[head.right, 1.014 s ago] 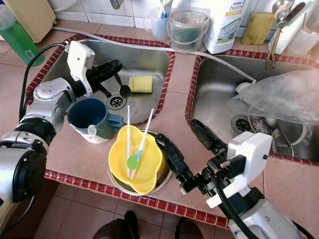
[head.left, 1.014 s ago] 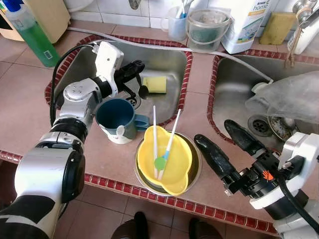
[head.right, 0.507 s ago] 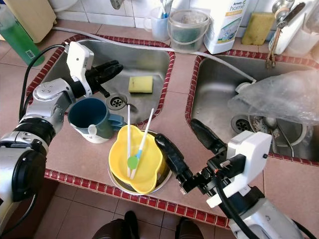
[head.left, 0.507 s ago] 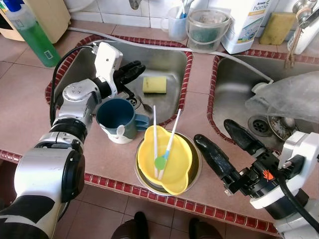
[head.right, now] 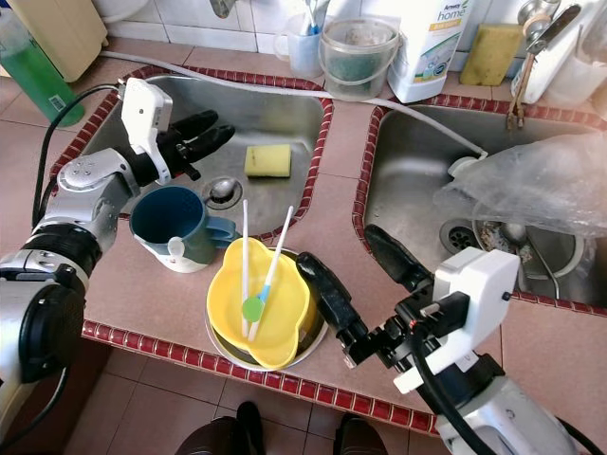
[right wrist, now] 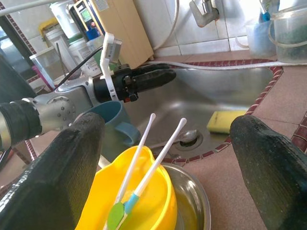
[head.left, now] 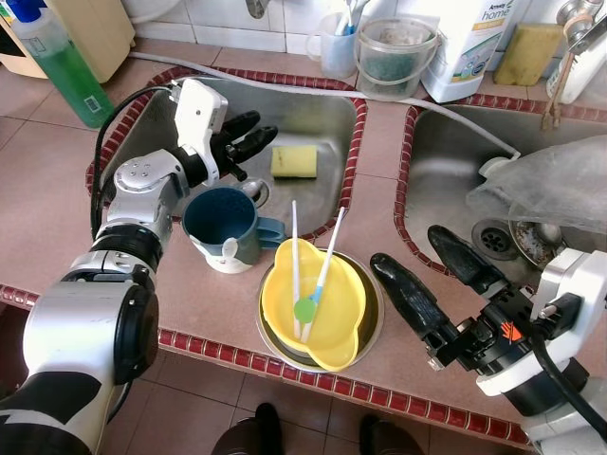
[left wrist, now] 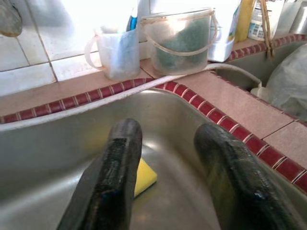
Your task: Kitchen organization
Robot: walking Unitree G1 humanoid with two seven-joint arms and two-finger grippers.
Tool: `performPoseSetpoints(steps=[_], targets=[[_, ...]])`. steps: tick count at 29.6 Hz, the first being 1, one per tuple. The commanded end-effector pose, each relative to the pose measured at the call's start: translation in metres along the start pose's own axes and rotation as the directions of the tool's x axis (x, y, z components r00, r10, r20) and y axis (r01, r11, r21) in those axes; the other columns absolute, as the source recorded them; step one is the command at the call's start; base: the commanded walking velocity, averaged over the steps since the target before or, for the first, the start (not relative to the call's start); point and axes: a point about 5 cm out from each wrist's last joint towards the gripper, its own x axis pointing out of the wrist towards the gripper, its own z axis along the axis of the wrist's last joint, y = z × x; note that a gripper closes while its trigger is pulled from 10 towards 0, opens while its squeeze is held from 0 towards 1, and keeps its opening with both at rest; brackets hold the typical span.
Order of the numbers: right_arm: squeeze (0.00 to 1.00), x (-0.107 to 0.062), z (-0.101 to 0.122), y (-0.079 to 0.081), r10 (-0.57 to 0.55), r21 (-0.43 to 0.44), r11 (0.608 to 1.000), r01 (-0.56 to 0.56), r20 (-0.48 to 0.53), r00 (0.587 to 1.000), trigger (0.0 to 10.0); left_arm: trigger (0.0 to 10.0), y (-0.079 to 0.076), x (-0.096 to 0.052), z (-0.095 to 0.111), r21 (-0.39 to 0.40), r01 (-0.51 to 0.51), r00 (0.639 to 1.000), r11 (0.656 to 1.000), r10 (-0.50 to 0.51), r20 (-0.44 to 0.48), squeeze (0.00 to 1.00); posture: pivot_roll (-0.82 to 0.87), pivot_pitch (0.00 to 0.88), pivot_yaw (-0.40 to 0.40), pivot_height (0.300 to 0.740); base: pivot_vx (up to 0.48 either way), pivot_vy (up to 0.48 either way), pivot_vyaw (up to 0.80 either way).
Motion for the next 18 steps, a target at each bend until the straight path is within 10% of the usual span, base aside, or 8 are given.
performPoseSetpoints(steps=[1,12,13,18], targets=[[0.0,-0.001,0.0,0.003,0.024,0.004,1.0,-0.024,0.001,1.0,10.0,10.0,0.008,-0.005,0.004,0.019,-0.023,1.0,1.0,0.023,-0.009,1.0,-0.29,0.268,0.089,0.74,0.0,0.0,0.0],[0.0,0.008,0.0,-0.003,0.055,0.004,0.998,-0.055,0.007,0.998,10.0,10.0,0.031,-0.022,0.02,0.033,-0.135,0.99,0.99,0.133,0.042,1.0,-0.25,0.24,0.065,0.74,0.0,0.0,0.0],[0.0,0.01,-0.001,-0.005,0.062,0.002,0.998,-0.062,0.008,0.998,10.0,10.0,0.034,-0.025,0.023,0.017,-0.145,0.987,0.989,0.144,0.068,0.0,-0.24,0.23,0.059,0.74,0.0,0.0,0.0],[0.0,0.014,-0.001,-0.01,0.071,-0.004,0.997,-0.071,0.012,0.997,10.0,10.0,0.04,-0.031,0.031,0.016,-0.162,0.979,0.987,0.158,0.13,0.0,-0.23,0.208,0.058,0.74,0.0,0.0,0.0]])
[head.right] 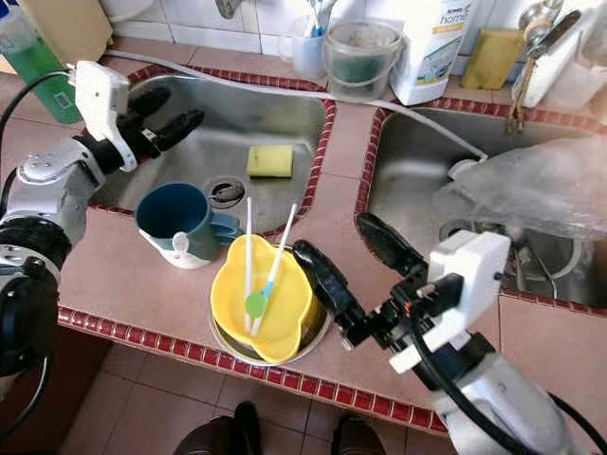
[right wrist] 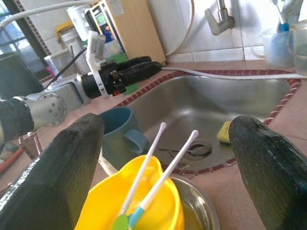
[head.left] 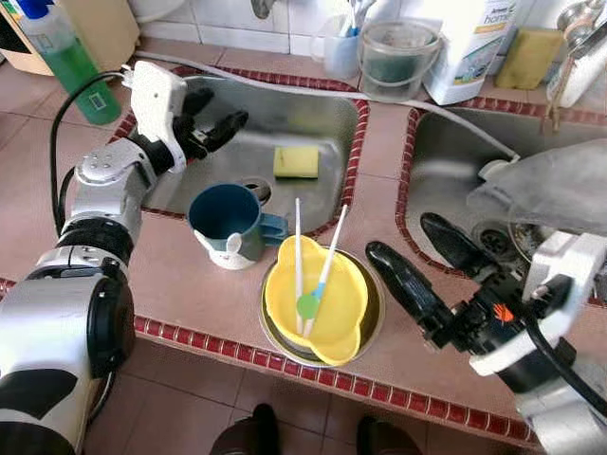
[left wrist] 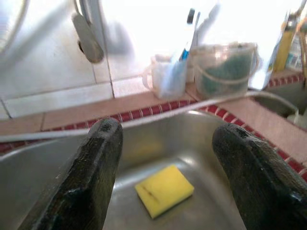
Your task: Kitchen organization
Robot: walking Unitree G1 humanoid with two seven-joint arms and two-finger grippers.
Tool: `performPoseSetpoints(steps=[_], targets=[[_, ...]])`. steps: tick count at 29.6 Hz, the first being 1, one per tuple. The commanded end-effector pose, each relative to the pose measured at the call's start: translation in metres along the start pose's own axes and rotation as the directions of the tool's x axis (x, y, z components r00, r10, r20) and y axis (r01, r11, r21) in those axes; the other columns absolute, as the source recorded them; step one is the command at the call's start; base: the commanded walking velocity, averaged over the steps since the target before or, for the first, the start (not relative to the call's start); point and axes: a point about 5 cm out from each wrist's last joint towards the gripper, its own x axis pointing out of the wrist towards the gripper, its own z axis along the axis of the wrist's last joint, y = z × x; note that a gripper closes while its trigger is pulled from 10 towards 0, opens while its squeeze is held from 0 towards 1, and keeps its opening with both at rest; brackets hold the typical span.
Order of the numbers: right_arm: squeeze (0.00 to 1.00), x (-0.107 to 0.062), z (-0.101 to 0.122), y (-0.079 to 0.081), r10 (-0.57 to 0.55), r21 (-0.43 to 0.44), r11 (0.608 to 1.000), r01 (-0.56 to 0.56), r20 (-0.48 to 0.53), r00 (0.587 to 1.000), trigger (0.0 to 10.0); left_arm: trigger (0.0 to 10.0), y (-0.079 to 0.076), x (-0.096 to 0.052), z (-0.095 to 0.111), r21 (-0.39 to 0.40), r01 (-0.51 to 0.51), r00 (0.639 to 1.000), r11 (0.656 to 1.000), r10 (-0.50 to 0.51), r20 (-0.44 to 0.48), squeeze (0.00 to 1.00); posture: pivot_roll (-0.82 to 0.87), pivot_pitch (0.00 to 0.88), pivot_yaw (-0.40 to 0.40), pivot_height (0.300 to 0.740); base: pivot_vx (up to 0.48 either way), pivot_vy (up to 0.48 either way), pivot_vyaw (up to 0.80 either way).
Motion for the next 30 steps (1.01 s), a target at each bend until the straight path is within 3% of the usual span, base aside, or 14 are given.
performPoseSetpoints(steps=[1,8,17,19,23,25,30], targets=[[0.0,0.002,-0.001,-0.002,0.013,-0.004,1.0,-0.013,-0.002,1.0,10.0,10.0,0.01,-0.006,0.016,0.074,-0.03,0.998,0.997,0.025,0.064,0.0,-0.22,0.201,0.056,0.74,0.0,0.0,0.0],[0.0,0.009,-0.006,-0.007,0.024,-0.005,1.0,-0.024,0.006,1.0,10.0,10.0,0.017,-0.023,0.018,0.15,-0.058,0.994,0.987,0.042,0.106,0.0,-0.19,0.162,0.053,0.74,0.0,0.0,0.0],[0.0,0.019,-0.012,-0.021,-0.012,-0.029,1.0,0.012,0.012,1.0,10.0,10.0,0.016,-0.041,0.016,0.16,-0.126,0.982,0.979,0.1,0.162,0.0,-0.16,0.122,0.036,0.74,0.0,0.0,0.0],[0.0,0.024,-0.015,-0.024,-0.013,-0.051,0.999,0.014,0.012,1.0,10.0,10.0,0.006,-0.049,0.011,0.165,-0.21,0.965,0.964,0.178,0.19,0.0,-0.15,0.103,0.031,0.74,0.0,0.0,0.0],[0.0,0.028,-0.017,-0.028,-0.017,-0.078,0.997,0.017,0.005,1.0,10.0,10.0,-0.002,-0.052,0.007,0.168,-0.263,0.955,0.95,0.232,0.187,0.0,-0.14,0.087,0.024,0.74,0.0,0.0,0.0],[0.0,0.034,-0.018,-0.035,-0.033,-0.096,0.995,0.034,0.012,0.999,10.0,10.0,-0.009,-0.055,0.005,0.13,-0.315,0.94,0.94,0.291,0.177,0.0,-0.13,0.078,0.021,0.74,0.0,0.0,0.0],[0.0,0.043,-0.018,-0.045,-0.081,-0.128,0.988,0.086,0.046,0.996,10.0,10.0,-0.031,-0.055,0.0,0.12,-0.383,0.92,0.916,0.366,0.138,0.0,-0.12,0.066,0.012,0.74,0.0,0.0,0.0]])
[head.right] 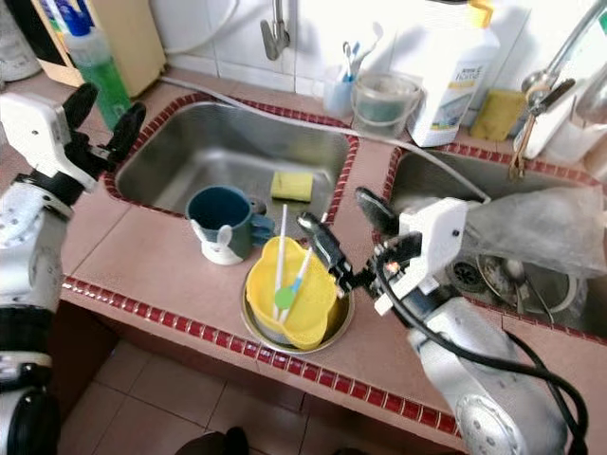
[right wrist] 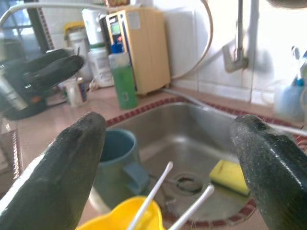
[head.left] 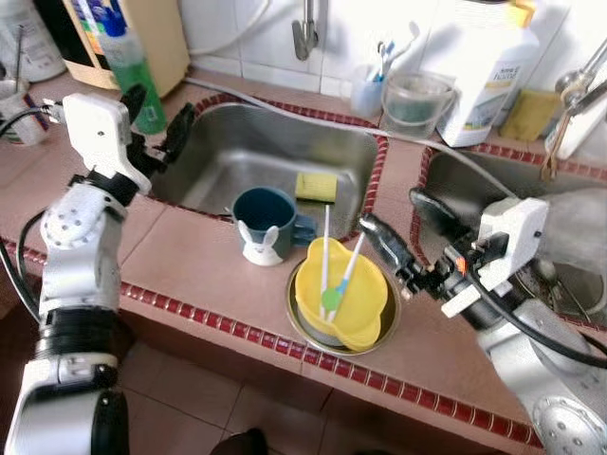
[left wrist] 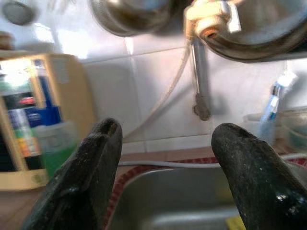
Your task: Kitchen organization
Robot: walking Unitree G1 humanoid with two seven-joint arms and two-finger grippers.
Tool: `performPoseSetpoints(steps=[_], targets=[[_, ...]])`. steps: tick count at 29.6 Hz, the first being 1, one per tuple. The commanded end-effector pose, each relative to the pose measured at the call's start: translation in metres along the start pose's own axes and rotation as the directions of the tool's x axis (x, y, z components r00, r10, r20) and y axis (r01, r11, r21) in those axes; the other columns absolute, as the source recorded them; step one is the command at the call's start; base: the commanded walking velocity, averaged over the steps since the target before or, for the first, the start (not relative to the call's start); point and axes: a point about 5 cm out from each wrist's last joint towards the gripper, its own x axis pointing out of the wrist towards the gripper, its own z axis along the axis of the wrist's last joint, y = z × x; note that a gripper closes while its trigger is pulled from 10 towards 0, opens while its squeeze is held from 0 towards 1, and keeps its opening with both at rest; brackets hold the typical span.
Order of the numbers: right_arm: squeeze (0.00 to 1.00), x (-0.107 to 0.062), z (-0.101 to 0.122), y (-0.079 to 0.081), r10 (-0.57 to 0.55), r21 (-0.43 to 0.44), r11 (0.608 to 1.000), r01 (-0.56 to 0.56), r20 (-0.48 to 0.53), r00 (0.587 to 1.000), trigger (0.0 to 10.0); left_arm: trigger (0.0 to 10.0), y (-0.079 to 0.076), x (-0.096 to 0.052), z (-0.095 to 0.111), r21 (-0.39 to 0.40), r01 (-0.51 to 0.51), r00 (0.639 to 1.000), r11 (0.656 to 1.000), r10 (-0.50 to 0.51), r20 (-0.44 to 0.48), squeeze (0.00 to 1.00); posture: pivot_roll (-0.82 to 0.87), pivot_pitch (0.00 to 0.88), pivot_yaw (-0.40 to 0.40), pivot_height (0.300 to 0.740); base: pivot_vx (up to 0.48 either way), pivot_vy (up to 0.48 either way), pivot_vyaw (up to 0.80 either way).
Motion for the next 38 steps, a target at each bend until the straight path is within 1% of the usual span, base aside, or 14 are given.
performPoseSetpoints(steps=[1,5,6,7,9,13,16,17,19,20,23,32,36,38], targets=[[0.0,0.004,-0.001,-0.003,-0.023,-0.029,0.999,0.023,0.007,1.0,10.0,10.0,-0.009,-0.001,0.001,-0.017,-0.026,0.999,1.0,0.025,-0.036,0.0,-0.11,0.063,0.01,0.74,0.0,0.0,0.0],[0.0,0.009,-0.005,-0.005,-0.055,-0.029,0.998,0.055,0.011,0.998,10.0,10.0,-0.028,-0.008,-0.007,-0.161,-0.029,0.995,0.986,0.013,-0.096,0.0,-0.11,0.063,0.006,0.74,0.0,0.0,0.0],[0.0,0.01,-0.006,-0.006,-0.06,-0.032,0.998,0.06,0.012,0.998,10.0,10.0,-0.031,-0.01,-0.008,-0.184,-0.033,0.995,0.982,0.015,-0.101,0.0,-0.11,0.065,0.005,0.74,0.0,0.0,0.0],[0.0,0.011,-0.007,-0.006,-0.067,-0.034,0.997,0.067,0.014,0.998,10.0,10.0,-0.034,-0.013,-0.01,-0.179,-0.045,0.991,0.983,0.022,-0.131,0.0,-0.11,0.067,0.007,0.74,0.0,0.0,0.0],[0.0,0.011,-0.009,-0.007,-0.08,-0.033,0.996,0.08,0.017,0.997,10.0,10.0,-0.041,-0.019,-0.017,-0.216,-0.054,0.981,0.975,0.012,-0.191,0.0,-0.11,0.069,0.007,0.74,0.0,0.0,0.0],[0.0,0.011,-0.011,-0.007,-0.084,-0.035,0.996,0.085,0.027,0.996,10.0,10.0,-0.048,-0.03,-0.018,-0.221,-0.056,0.974,0.974,0.004,-0.227,0.0,-0.11,0.074,0.014,0.74,0.0,0.0,0.0],[0.0,0.009,-0.013,-0.008,-0.098,-0.028,0.995,0.099,0.041,0.994,10.0,10.0,-0.05,-0.039,-0.017,-0.195,-0.055,0.97,0.979,0.006,-0.242,0.0,-0.11,0.077,0.016,0.74,0.0,0.0,0.0],[0.0,0.008,-0.014,-0.009,-0.106,-0.024,0.994,0.108,0.045,0.993,10.0,10.0,-0.051,-0.041,-0.017,-0.215,-0.066,0.968,0.974,0.011,-0.249,0.0,-0.11,0.079,0.014,0.74,0.0,0.0,0.0],[0.0,0.008,-0.016,-0.009,-0.118,-0.019,0.993,0.119,0.052,0.992,10.0,10.0,-0.053,-0.043,-0.015,-0.239,-0.076,0.966,0.968,0.012,-0.257,0.0,-0.12,0.078,0.016,0.74,0.0,0.0,0.0],[0.0,0.008,-0.017,-0.009,-0.123,-0.012,0.992,0.124,0.055,0.991,10.0,10.0,-0.054,-0.044,-0.014,-0.203,-0.07,0.967,0.977,0.016,-0.255,0.0,-0.12,0.079,0.016,0.74,0.0,0.0,0.0],[0.0,0.008,-0.017,-0.008,-0.129,-0.01,0.992,0.129,0.057,0.99,10.0,10.0,-0.058,-0.044,-0.013,-0.226,-0.068,0.966,0.972,0.008,-0.259,0.0,-0.12,0.079,0.017,0.74,0.0,0.0,0.0],[0.0,0.005,-0.019,-0.009,-0.129,-0.012,0.991,0.13,0.056,0.99,10.0,10.0,-0.066,-0.043,-0.008,-0.226,0.034,0.964,0.973,-0.092,-0.251,0.0,-0.12,0.08,0.021,0.74,0.0,0.0,0.0],[0.0,0.002,-0.021,-0.01,-0.125,-0.017,0.992,0.126,0.044,0.991,10.0,10.0,-0.063,-0.041,-0.004,-0.212,0.103,0.956,0.972,-0.155,-0.25,0.0,-0.12,0.084,0.022,0.74,0.0,0.0,0.0],[0.0,-0.001,-0.022,-0.01,-0.12,-0.023,0.992,0.121,0.036,0.992,10.0,10.0,-0.062,-0.039,-0.001,-0.19,0.179,0.942,0.965,-0.224,-0.249,0.0,-0.13,0.087,0.027,0.74,0.0,0.0,0.0]])
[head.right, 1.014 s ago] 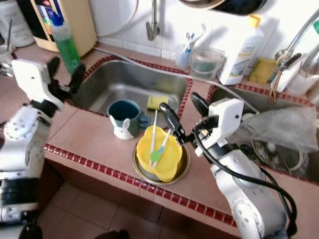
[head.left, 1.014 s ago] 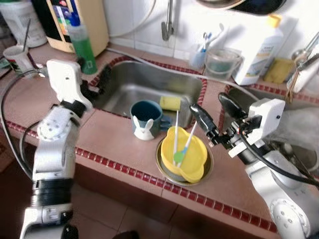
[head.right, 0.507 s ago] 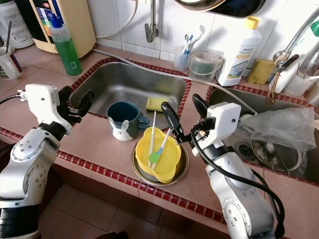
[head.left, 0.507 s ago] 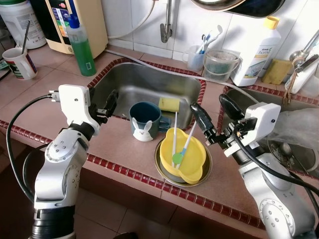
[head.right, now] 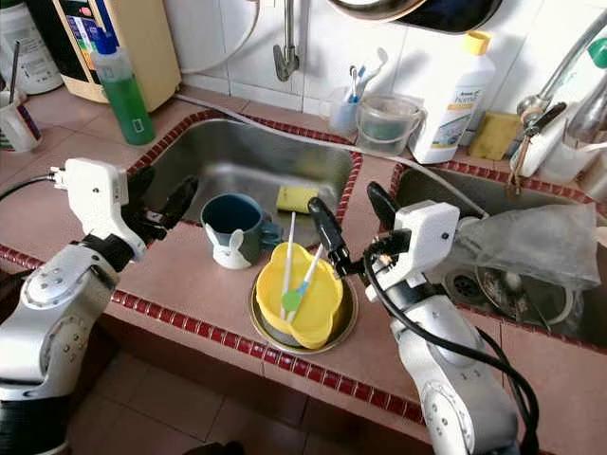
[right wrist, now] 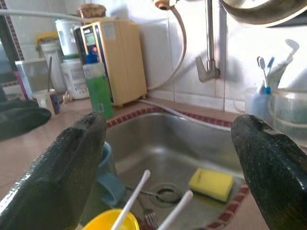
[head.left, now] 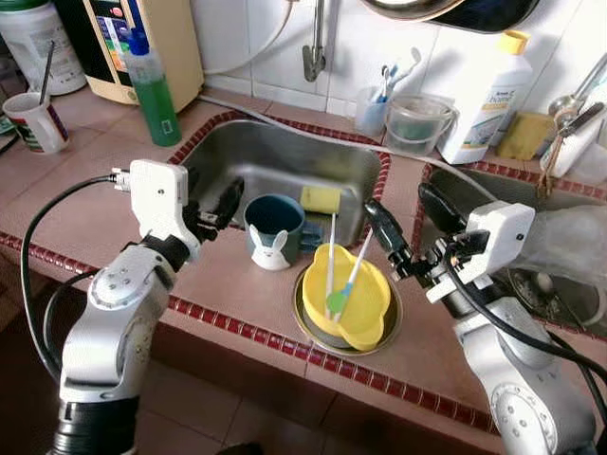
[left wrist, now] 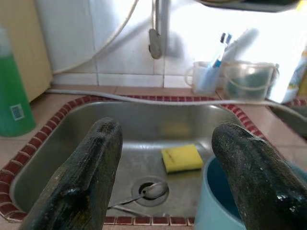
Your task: Kitchen organization
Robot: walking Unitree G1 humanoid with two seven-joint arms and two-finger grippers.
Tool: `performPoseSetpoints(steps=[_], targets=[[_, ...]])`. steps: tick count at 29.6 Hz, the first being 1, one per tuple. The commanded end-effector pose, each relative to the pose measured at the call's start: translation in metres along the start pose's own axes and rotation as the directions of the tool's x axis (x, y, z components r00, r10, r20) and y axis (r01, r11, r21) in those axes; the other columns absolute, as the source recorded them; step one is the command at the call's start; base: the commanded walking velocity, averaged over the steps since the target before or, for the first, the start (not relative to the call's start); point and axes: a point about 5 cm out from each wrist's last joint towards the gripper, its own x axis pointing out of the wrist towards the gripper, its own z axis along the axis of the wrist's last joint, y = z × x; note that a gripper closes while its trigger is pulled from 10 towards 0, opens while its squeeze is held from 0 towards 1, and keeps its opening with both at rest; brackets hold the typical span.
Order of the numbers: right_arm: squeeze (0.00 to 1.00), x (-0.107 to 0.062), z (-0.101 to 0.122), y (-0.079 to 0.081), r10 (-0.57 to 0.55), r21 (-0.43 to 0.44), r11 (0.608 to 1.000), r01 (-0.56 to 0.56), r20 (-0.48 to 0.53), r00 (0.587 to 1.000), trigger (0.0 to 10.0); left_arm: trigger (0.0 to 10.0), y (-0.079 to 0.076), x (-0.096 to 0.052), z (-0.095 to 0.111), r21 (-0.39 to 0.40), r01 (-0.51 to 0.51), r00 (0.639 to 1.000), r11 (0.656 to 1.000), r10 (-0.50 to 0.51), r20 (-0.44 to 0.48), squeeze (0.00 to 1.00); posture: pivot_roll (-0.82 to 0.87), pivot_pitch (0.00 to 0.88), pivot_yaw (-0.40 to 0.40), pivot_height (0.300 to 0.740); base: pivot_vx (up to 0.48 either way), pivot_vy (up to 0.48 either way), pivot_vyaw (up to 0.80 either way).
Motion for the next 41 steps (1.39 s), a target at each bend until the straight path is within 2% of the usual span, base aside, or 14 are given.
performPoseSetpoints(steps=[1,7,11,16,20,31,32,33,35,37,38,39,40,41], targets=[[0.0,-0.003,0.001,-0.003,0.0,-0.016,1.0,0.0,-0.002,1.0,10.0,10.0,-0.004,0.003,0.009,0.031,0.062,0.998,0.998,-0.062,0.006,0.0,-0.13,0.087,0.027,0.74,0.0,0.0,0.0],[0.0,-0.008,0.002,-0.003,0.004,-0.025,1.0,-0.005,-0.011,1.0,10.0,10.0,-0.003,0.006,0.019,0.048,0.127,0.992,0.991,-0.127,-0.003,0.0,-0.13,0.093,0.034,0.74,0.0,0.0,0.0],[0.0,-0.012,0.001,-0.002,0.014,-0.037,0.999,-0.014,-0.021,1.0,10.0,10.0,-0.002,0.009,0.021,0.055,0.162,0.986,0.985,-0.16,-0.044,0.0,-0.14,0.096,0.038,0.74,0.0,0.0,0.0],[0.0,-0.019,-0.001,0.011,0.083,-0.04,0.996,-0.086,-0.056,0.995,10.0,10.0,0.0,0.013,0.022,0.076,0.209,0.973,0.975,-0.199,-0.117,0.0,-0.14,0.099,0.04,0.74,0.0,0.0,0.0],[0.0,-0.025,0.0,0.027,0.184,-0.018,0.982,-0.186,-0.085,0.979,10.0,10.0,0.006,0.021,0.027,0.121,0.259,0.955,0.958,-0.235,-0.18,0.0,-0.14,0.103,0.047,0.74,0.0,0.0,0.0],[0.0,-0.032,0.003,0.038,0.245,0.0,0.969,-0.246,-0.104,0.964,10.0,10.0,0.012,0.036,0.043,0.163,0.327,0.934,0.931,-0.293,-0.202,0.0,-0.15,0.102,0.054,0.74,0.0,0.0,0.0],[0.0,-0.033,0.003,0.039,0.248,0.003,0.969,-0.249,-0.107,0.963,10.0,10.0,0.012,0.037,0.045,0.161,0.354,0.925,0.921,-0.319,-0.207,0.0,-0.15,0.103,0.053,0.74,0.0,0.0,0.0],[0.0,-0.034,0.003,0.04,0.252,0.006,0.967,-0.253,-0.112,0.961,10.0,10.0,0.01,0.035,0.048,0.168,0.425,0.897,0.889,-0.39,-0.206,0.0,-0.15,0.104,0.057,0.74,0.0,0.0,0.0],[0.0,-0.036,0.003,0.039,0.256,0.008,0.966,-0.257,-0.119,0.959,10.0,10.0,0.007,0.031,0.05,0.166,0.499,0.861,0.85,-0.465,-0.209,0.0,-0.15,0.104,0.059,0.74,0.0,0.0,0.0],[0.0,-0.036,0.003,0.039,0.256,0.008,0.966,-0.257,-0.119,0.959,10.0,10.0,0.007,0.031,0.05,0.166,0.499,0.861,0.85,-0.465,-0.209,0.0,-0.15,0.104,0.059,0.74,0.0,0.0,0.0],[0.0,-0.036,0.003,0.039,0.257,0.008,0.966,-0.258,-0.121,0.959,10.0,10.0,0.006,0.029,0.051,0.168,0.523,0.847,0.836,-0.488,-0.21,0.0,-0.15,0.103,0.059,0.74,0.0,0.0,0.0],[0.0,-0.037,0.003,0.039,0.257,0.008,0.966,-0.258,-0.124,0.958,10.0,10.0,0.004,0.026,0.05,0.183,0.561,0.823,0.807,-0.522,-0.225,0.0,-0.15,0.103,0.061,0.74,0.0,0.0,0.0],[0.0,-0.037,0.003,0.039,0.256,0.011,0.966,-0.257,-0.127,0.958,10.0,10.0,0.002,0.02,0.046,0.205,0.615,0.784,0.761,-0.564,-0.259,0.0,-0.15,0.106,0.062,0.74,0.0,0.0,0.0],[0.0,-0.038,0.002,0.039,0.253,0.019,0.967,-0.253,-0.131,0.959,10.0,10.0,0.001,0.019,0.044,0.209,0.629,0.773,0.749,-0.572,-0.275,0.0,-0.15,0.111,0.063,0.74,0.0,0.0,0.0]])
